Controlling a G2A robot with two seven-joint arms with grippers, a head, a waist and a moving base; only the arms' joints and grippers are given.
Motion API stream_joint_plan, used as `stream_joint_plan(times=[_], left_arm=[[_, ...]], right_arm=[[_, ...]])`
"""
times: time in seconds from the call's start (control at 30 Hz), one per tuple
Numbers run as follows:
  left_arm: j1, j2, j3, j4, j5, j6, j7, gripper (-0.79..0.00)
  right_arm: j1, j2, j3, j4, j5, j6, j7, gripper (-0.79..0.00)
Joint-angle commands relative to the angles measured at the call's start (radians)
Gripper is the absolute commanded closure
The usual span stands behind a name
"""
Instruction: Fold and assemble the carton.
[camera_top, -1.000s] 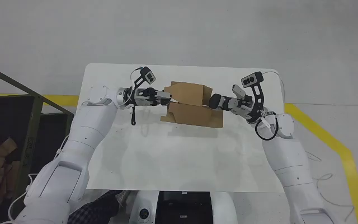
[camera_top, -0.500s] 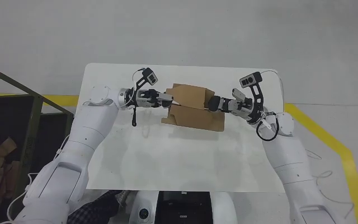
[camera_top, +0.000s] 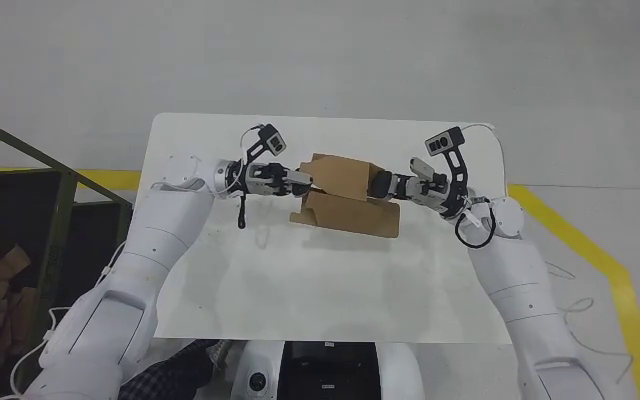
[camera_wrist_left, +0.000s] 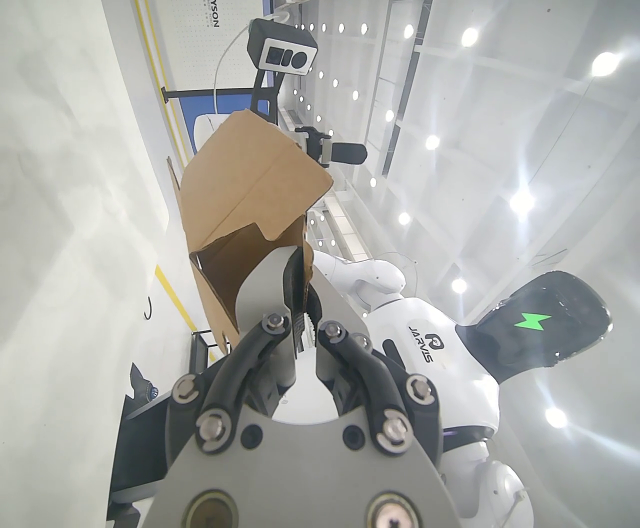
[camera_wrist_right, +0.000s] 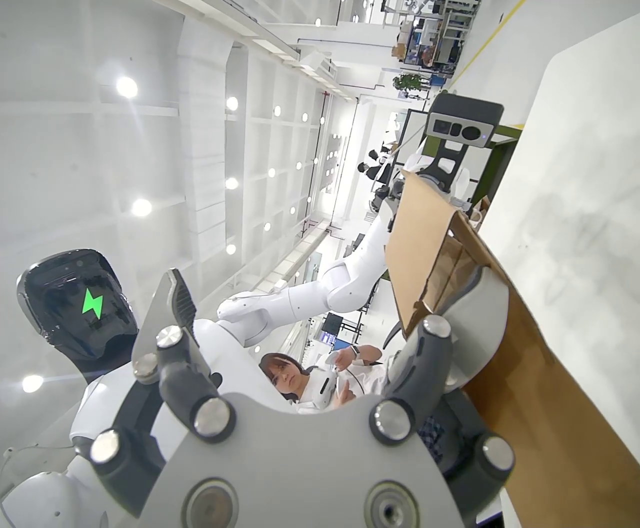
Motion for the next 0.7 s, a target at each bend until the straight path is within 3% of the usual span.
stream_joint_plan(times=[0.0, 0.67], left_arm=[[-0.001, 0.0, 0.007, 0.0, -0.005, -0.002, 0.0, 0.0], [-0.017, -0.003, 0.038, 0.023, -0.03, -0.013, 0.0, 0.0]], right_arm=[[0.0, -0.002, -0.007, 0.001, 0.012, 0.001, -0.002, -0.785], [-0.002, -0.016, -0.056, -0.001, 0.041, -0.007, -0.008, -0.785]])
